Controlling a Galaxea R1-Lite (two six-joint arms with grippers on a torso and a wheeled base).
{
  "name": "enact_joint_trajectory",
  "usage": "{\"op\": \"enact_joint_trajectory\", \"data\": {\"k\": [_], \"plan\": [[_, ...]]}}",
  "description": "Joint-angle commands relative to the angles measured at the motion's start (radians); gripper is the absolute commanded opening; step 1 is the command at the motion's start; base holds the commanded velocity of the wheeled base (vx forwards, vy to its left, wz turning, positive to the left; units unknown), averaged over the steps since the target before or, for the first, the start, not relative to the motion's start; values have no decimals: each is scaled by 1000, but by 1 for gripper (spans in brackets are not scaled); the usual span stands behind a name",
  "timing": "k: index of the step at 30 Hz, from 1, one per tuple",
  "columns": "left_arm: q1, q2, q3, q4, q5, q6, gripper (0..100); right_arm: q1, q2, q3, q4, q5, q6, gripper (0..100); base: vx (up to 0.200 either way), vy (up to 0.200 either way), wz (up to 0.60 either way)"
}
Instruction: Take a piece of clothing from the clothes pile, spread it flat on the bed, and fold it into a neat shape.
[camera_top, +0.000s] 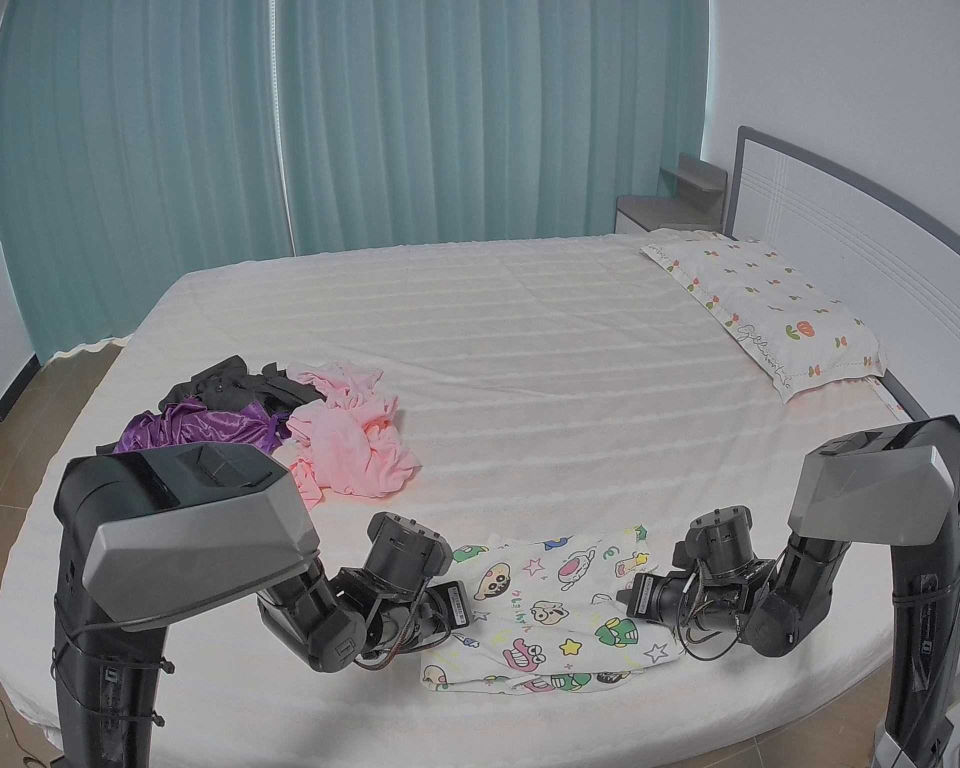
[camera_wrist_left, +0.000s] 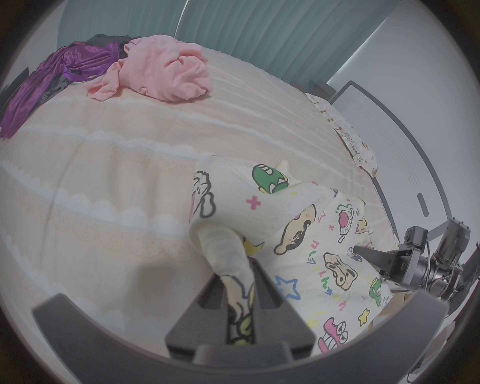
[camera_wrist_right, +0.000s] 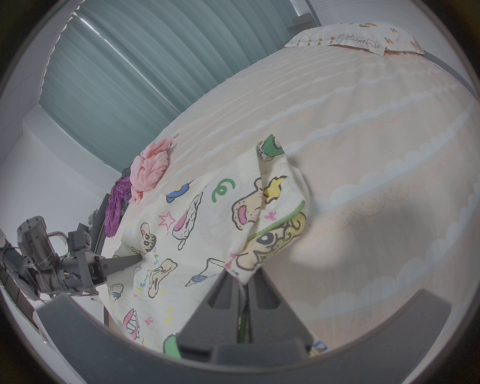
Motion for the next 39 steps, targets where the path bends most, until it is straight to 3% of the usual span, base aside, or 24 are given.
{"op": "enact_joint_trajectory", "data": {"k": [1, 39], "plan": [[8, -6, 3, 1, 2, 0, 0, 2, -2, 0, -1, 0, 0, 0, 0, 200, 0], [31, -55, 138, -52, 3, -5, 0, 73, -25, -15, 4, -6, 2, 0, 0, 200, 0]]}}
